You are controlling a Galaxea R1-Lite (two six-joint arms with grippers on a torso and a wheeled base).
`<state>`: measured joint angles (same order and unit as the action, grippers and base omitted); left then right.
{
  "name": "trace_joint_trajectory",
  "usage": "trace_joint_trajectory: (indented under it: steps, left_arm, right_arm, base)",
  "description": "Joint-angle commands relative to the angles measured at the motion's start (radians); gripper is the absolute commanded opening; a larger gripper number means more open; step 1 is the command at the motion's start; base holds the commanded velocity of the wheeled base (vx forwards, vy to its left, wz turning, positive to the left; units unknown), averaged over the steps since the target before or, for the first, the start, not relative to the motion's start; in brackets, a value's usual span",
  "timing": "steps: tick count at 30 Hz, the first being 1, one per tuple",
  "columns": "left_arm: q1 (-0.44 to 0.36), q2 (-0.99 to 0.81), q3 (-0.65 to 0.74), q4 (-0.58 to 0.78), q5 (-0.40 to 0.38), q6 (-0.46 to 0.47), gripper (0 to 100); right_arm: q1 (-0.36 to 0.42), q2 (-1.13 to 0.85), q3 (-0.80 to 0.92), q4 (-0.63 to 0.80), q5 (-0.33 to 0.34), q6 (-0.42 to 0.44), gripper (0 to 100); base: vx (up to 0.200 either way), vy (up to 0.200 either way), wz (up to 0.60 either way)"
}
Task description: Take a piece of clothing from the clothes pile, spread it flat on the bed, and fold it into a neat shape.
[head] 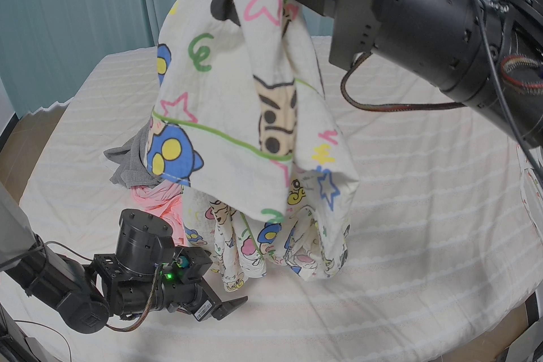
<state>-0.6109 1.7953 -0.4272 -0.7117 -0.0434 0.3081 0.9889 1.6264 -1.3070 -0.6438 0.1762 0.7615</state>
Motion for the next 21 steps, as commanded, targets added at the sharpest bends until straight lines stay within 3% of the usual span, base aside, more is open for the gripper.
trace_joint_trajectory:
  steps: [1, 8, 21]
  left_arm:
    - [0.0, 0.07, -0.024, -0.026, 0.043, 0.002, 100]
    - [-0.006, 0.124, -0.053, -0.092, 0.099, 0.0, 100]
    - [-0.05, 0.168, -0.074, -0.134, 0.103, -0.004, 100]
  right_arm:
    - [0.0, -0.019, 0.012, 0.0, 0.0, -0.001, 0]
    - [0.0, -0.039, 0.034, -0.002, 0.002, 0.001, 0]
    - [-0.001, -0.037, 0.034, -0.022, 0.002, 0.002, 0]
  base:
    - [0.0, 0.0, 0.0]
    - [0.0, 0.0, 0.0]
    - [0.0, 0.0, 0.0]
